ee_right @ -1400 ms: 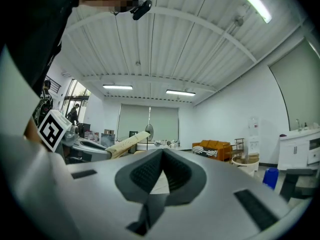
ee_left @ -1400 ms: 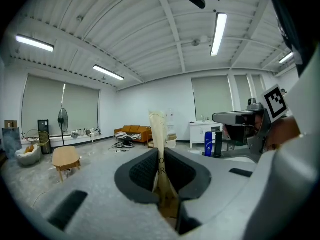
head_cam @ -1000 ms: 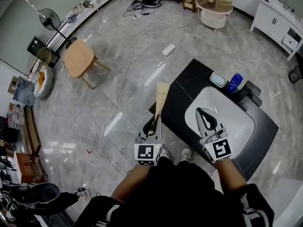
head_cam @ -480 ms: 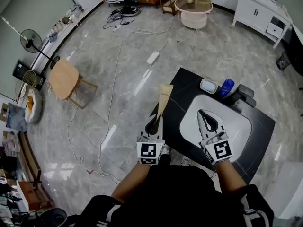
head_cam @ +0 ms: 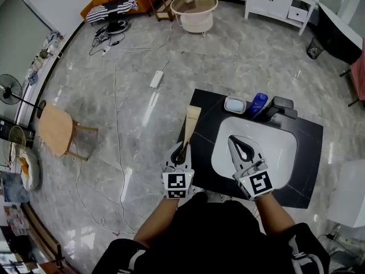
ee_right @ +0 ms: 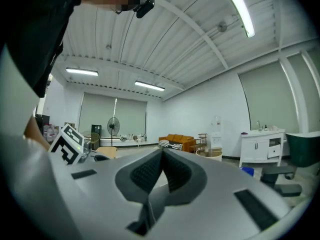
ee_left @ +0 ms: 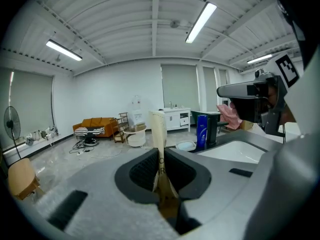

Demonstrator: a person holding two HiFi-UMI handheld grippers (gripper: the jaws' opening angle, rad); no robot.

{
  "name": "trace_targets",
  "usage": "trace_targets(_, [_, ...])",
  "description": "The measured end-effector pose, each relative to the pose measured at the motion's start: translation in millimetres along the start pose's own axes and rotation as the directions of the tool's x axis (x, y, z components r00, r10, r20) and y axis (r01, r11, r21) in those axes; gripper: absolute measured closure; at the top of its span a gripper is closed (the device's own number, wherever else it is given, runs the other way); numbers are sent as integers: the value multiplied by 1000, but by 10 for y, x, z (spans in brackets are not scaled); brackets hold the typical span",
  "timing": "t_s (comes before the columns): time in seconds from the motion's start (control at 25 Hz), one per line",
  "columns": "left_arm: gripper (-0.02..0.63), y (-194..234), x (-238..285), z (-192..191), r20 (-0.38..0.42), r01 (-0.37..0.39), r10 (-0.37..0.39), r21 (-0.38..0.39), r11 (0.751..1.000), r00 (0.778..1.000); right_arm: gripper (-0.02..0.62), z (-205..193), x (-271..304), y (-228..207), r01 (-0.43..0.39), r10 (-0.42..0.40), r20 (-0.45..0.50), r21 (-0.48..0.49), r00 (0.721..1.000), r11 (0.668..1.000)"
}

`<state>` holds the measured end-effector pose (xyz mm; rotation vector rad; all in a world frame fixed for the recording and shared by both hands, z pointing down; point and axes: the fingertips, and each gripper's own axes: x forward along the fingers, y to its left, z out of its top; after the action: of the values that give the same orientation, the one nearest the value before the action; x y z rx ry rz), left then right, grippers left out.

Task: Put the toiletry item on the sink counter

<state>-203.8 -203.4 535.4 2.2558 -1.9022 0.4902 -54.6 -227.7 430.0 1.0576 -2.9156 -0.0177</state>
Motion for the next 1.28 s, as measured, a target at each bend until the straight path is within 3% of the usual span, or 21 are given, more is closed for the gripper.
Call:
trace_targets(0.32, [560,27,440,-225,-65,102,-100,28,994,993,589,-81,-53,-156,153,-149,-49,86,988,985])
trace_targets(0.6, [560,-29,729,-508,-137,153,-150,19,988,979,589,-304,-145,-222,240,-227,-116,118,967,963])
trace_targets(1.04, [560,-140,1171,-1175,-288,164,-153,15,986,945,589,-441,-193,-274,271,-252,-163,108,954,957])
trace_targets(1.28, [558,-129,1278,-1405,-351,132,-139,-44,990,926,589,-491,-320,-346,280,-261,-179,92,949,956])
